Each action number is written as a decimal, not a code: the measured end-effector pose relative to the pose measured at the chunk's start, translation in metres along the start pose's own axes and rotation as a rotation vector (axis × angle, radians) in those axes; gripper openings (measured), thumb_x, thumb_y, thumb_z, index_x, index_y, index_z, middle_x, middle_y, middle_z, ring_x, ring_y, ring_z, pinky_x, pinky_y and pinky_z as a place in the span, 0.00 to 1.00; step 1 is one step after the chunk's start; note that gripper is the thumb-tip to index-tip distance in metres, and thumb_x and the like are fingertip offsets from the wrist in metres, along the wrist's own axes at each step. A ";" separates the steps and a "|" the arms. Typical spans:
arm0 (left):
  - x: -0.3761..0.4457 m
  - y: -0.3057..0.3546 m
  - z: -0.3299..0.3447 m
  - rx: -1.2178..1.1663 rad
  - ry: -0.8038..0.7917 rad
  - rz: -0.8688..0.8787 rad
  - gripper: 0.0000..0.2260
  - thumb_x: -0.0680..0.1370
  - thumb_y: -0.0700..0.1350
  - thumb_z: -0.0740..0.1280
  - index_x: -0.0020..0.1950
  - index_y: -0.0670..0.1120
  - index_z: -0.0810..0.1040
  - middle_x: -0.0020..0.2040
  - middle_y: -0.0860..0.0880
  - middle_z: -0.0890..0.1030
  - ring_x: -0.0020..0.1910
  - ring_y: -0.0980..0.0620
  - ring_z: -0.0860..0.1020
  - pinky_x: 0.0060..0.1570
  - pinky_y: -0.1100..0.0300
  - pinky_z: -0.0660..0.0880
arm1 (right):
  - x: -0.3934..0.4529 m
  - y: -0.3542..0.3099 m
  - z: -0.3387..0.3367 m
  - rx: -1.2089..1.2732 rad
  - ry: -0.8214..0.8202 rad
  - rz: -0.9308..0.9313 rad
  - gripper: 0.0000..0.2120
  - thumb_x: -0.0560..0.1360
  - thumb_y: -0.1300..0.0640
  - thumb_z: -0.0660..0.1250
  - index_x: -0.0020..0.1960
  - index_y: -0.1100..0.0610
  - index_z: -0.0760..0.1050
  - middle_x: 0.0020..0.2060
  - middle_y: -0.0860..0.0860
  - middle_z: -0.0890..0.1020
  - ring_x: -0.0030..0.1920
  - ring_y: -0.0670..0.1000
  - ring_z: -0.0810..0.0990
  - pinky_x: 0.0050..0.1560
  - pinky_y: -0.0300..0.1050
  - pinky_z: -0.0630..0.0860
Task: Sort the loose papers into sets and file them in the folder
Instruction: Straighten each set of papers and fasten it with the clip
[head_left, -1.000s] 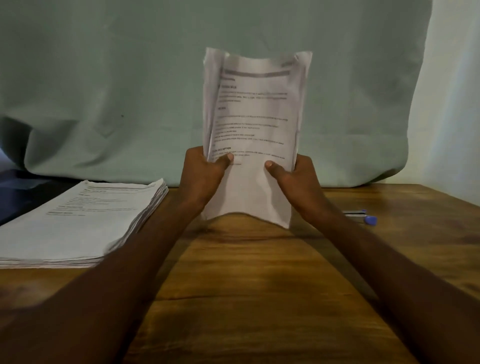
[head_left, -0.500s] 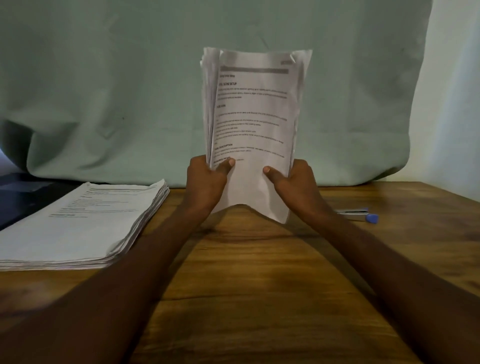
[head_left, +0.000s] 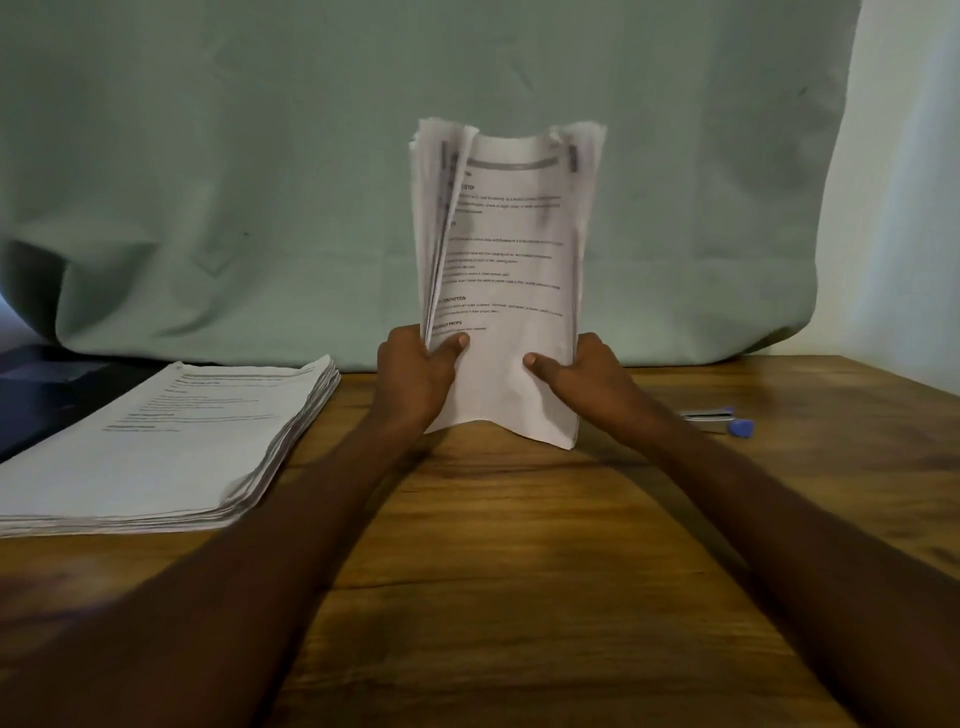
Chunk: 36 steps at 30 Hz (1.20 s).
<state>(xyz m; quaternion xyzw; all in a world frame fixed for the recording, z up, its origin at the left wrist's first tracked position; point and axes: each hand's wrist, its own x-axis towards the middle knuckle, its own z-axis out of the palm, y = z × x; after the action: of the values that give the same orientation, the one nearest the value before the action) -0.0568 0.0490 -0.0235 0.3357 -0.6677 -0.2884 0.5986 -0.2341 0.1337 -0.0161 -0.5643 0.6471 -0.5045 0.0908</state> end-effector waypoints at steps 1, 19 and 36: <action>0.000 0.003 -0.001 0.011 0.012 0.008 0.07 0.80 0.47 0.71 0.57 0.47 0.80 0.39 0.60 0.76 0.36 0.66 0.74 0.28 0.77 0.68 | 0.000 -0.001 0.000 -0.015 -0.004 -0.012 0.23 0.79 0.49 0.70 0.70 0.60 0.74 0.60 0.54 0.81 0.49 0.48 0.79 0.42 0.37 0.76; 0.003 0.006 -0.007 0.007 0.001 0.008 0.15 0.81 0.46 0.71 0.66 0.42 0.81 0.50 0.53 0.80 0.43 0.61 0.79 0.33 0.79 0.70 | 0.003 0.000 -0.003 0.120 0.009 0.047 0.26 0.77 0.54 0.74 0.72 0.58 0.72 0.62 0.51 0.80 0.55 0.49 0.79 0.47 0.37 0.76; 0.013 0.004 -0.020 -0.400 -0.003 -0.342 0.25 0.73 0.49 0.79 0.66 0.43 0.75 0.55 0.44 0.84 0.50 0.45 0.86 0.48 0.50 0.84 | 0.004 -0.001 -0.002 1.055 -0.086 0.517 0.15 0.74 0.68 0.73 0.61 0.65 0.79 0.56 0.60 0.85 0.58 0.58 0.84 0.55 0.52 0.83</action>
<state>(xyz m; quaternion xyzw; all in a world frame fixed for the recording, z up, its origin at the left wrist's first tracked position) -0.0385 0.0412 -0.0099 0.3182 -0.5319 -0.5123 0.5945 -0.2365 0.1313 -0.0123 -0.2868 0.4209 -0.6965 0.5056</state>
